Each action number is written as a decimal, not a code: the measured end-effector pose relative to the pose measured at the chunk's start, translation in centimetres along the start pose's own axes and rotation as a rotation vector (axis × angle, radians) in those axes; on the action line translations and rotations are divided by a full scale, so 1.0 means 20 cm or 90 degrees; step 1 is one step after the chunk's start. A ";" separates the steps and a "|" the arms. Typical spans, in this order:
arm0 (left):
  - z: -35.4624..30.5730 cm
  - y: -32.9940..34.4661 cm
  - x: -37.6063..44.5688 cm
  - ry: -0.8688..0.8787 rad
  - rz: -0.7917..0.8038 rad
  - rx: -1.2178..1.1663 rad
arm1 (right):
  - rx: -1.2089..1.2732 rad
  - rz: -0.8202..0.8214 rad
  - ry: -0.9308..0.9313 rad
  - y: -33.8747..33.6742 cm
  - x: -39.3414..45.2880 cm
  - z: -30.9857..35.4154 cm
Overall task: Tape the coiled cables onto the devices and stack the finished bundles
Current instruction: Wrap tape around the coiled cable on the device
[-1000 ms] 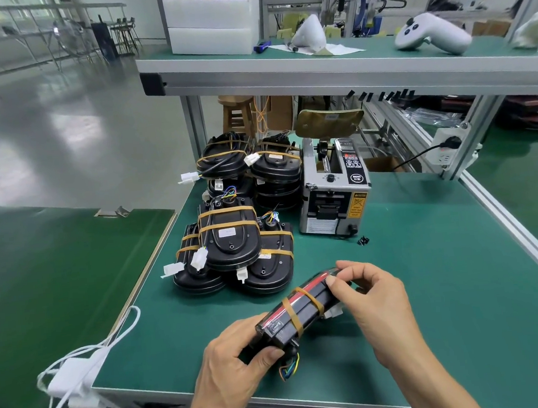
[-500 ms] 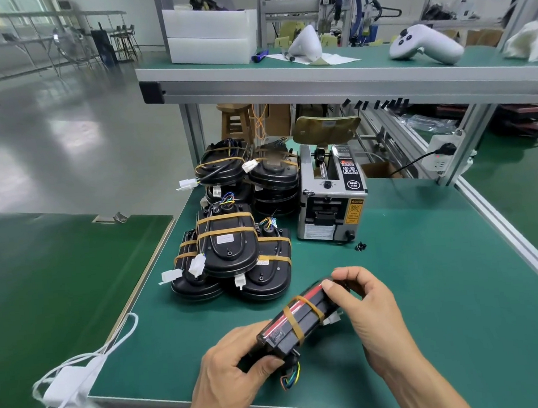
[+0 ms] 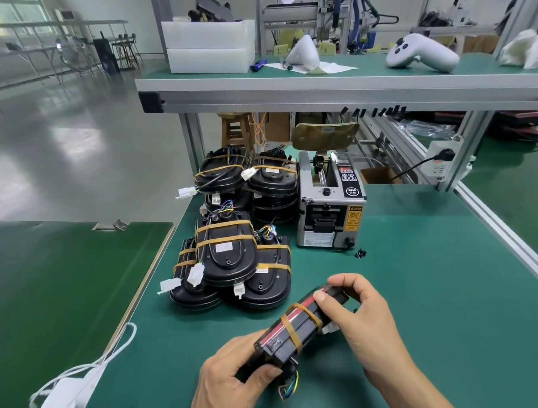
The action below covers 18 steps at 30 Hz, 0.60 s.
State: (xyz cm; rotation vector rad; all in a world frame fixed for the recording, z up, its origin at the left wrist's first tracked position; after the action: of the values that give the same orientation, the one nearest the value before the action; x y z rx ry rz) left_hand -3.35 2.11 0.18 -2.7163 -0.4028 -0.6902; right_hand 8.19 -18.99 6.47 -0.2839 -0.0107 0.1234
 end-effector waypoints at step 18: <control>-0.04 0.00 0.02 -0.019 -0.020 -0.003 | -0.137 0.035 0.035 0.00 0.02 -0.01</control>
State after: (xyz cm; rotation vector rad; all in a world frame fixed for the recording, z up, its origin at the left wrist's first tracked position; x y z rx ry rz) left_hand -3.36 1.98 0.97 -2.7333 -0.4535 -0.6602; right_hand 8.56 -19.07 6.35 -0.5024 0.0390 0.1701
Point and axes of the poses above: each hand's wrist, its own x-axis towards the middle knuckle, its own y-axis out of the palm, z = x × y, the point moved 3 cm from there along x, towards the middle knuckle, and after that the axes turned 11 degrees about -x, right-handed, at the moved point
